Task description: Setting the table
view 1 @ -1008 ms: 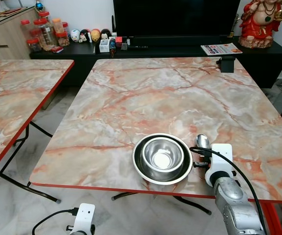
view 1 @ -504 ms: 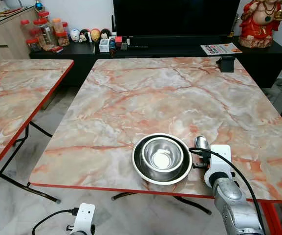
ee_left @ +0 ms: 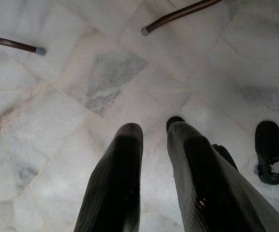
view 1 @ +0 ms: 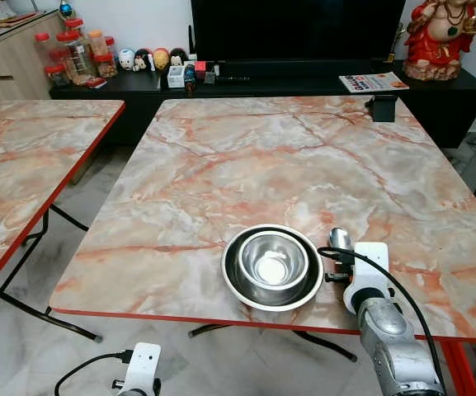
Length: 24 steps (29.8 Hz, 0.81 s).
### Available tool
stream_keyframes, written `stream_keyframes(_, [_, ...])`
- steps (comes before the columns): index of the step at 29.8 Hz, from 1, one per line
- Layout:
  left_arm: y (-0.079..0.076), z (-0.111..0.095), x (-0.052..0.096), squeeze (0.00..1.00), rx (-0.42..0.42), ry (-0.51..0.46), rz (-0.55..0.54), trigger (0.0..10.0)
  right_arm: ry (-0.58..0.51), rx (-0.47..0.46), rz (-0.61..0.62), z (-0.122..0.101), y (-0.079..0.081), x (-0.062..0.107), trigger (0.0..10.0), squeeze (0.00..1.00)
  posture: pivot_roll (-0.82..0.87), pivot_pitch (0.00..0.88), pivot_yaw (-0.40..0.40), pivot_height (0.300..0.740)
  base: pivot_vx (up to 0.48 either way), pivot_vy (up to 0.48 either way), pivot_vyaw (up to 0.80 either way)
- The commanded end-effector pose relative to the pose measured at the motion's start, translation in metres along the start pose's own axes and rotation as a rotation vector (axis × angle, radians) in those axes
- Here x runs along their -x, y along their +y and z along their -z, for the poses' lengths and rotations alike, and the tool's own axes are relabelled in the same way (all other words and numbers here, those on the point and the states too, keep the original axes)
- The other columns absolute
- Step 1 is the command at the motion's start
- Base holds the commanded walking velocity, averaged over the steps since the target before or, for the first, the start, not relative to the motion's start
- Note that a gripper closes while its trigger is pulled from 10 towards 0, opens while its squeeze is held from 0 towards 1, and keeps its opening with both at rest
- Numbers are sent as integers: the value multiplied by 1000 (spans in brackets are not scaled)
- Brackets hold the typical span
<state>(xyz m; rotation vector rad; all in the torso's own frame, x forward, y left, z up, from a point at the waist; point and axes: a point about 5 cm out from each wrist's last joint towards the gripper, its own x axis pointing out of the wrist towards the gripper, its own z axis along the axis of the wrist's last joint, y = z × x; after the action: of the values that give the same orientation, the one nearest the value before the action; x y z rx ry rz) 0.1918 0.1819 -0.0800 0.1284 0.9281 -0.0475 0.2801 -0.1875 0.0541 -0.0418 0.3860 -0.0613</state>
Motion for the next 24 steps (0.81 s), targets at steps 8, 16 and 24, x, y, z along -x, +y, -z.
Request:
stream_keyframes(8, [3,1,0,0,-9,12,-1,10000,-18,-12,1,-4,2,-2,10000,1000,-132,0,59,740,0,0,0])
stream_keyframes(16, [3,0,0,0,-19,10,3,10000,-91,1,34,-16,-1,-1,10000,0,-133,0,61,740,0,0,0])
stream_keyframes(24, [2,-1,0,0,-19,8,4,10000,-275,1,55,-43,-3,4,10000,0,-137,0,65,740,0,0,0])
